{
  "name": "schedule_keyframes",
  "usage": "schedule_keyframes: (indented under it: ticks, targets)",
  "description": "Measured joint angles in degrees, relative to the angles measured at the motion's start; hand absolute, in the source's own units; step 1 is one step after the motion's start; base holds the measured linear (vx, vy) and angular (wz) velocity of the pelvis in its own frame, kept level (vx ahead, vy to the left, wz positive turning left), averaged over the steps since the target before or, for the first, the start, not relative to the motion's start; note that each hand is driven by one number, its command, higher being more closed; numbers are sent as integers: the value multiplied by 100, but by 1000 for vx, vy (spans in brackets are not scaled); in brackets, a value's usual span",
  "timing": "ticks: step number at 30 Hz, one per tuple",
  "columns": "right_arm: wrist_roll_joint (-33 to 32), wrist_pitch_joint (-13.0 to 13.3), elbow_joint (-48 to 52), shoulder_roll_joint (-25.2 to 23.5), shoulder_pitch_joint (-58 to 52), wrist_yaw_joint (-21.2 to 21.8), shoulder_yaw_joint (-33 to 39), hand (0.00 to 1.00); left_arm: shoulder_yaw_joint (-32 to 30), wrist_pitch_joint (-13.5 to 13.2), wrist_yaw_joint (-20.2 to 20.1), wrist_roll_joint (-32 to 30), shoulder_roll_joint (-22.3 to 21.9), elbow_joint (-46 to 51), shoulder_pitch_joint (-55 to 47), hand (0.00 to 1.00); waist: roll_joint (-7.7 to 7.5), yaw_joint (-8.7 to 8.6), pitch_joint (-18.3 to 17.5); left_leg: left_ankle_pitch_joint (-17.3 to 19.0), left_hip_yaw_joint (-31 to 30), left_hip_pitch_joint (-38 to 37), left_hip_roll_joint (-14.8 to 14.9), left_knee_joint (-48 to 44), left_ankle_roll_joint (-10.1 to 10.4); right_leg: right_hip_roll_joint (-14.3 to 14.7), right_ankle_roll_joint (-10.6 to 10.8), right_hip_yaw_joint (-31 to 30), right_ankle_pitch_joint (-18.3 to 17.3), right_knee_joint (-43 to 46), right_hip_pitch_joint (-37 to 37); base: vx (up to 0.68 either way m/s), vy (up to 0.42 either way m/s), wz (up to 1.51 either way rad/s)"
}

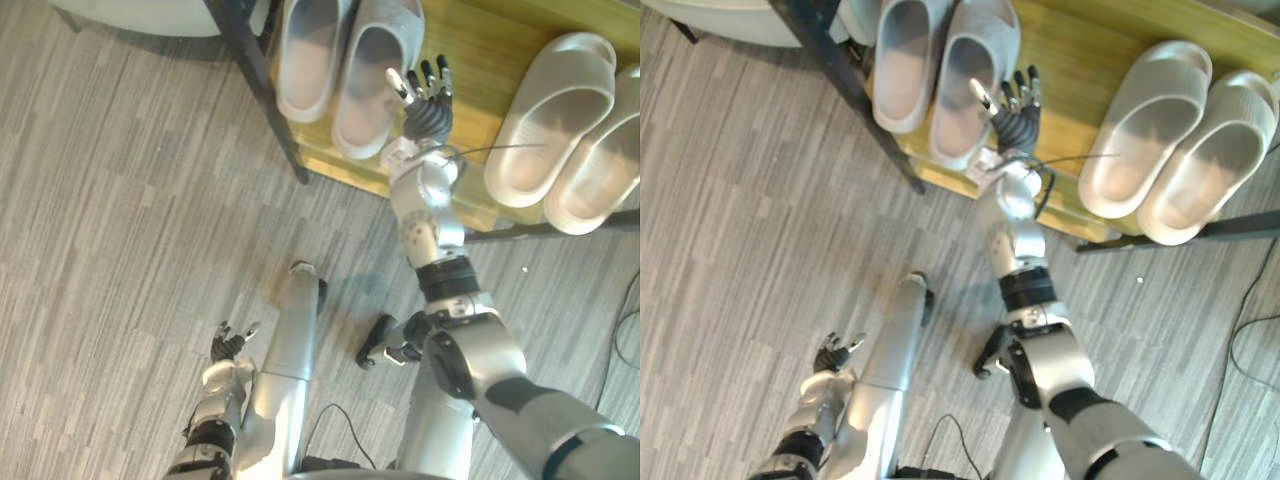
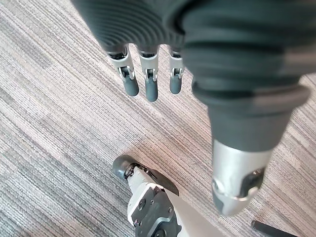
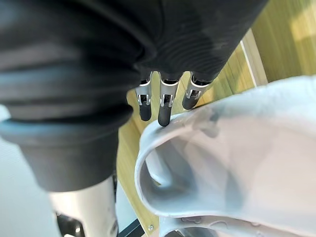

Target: Organize the slippers on the shoe rack

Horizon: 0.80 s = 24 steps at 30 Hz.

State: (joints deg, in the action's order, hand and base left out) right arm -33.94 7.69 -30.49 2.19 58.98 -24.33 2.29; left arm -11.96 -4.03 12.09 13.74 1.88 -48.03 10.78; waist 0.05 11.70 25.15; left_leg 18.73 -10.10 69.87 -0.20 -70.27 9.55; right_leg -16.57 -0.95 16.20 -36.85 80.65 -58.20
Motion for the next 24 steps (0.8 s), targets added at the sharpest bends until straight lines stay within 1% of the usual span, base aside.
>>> schedule_keyframes:
  ticks: [4,8,14,17,18,20,22,24]
  targets:
    - [-228,45,-186,8,176,-67,171,0,12,0,0,0,-11,-1,15,0,11,22,5,-29,-14,13,-43,16,-7,-40,35,21,-18,14,0,-7,9,5]
    - [-270,93,-472,35,460,-132,234,0,13,-11,0,0,-21,-2,32,0,35,54,18,-33,-24,22,-67,19,-11,-45,36,32,-20,18,0,0,0,0]
    - [-269,66,-682,257,620,-150,263,0,34,-29,0,0,-39,-7,46,0,72,87,28,-49,-88,56,-122,32,17,-66,-40,94,-33,50,-1,2,1,6]
    - [-264,42,-729,353,646,-145,263,0,62,-58,-2,0,-48,-102,89,0,123,99,36,-60,-122,78,-132,32,30,-100,-66,131,-56,90,-7,-3,-5,7]
    - [-258,26,-782,394,680,-145,263,0,63,-56,-2,0,-58,-113,105,0,156,100,35,-64,-135,87,-130,31,24,-111,-69,146,-58,97,-7,-8,-1,7]
    - [-225,-50,-934,587,797,-136,261,0,66,-58,-2,0,-119,-114,109,0,273,110,30,-87,-145,112,-124,32,2,-128,-71,177,-59,111,-15,-15,5,6]
    - [-200,-94,-934,661,797,-103,230,0,67,-58,-2,0,-141,-116,119,0,312,122,32,-93,-141,114,-115,37,1,-126,-75,176,-57,113,-24,0,0,0]
    - [-193,-120,-934,692,797,-99,224,0,68,-57,-2,0,-143,-118,121,0,314,123,30,-101,-138,113,-108,41,12,-123,-91,174,-49,112,-27,0,0,0]
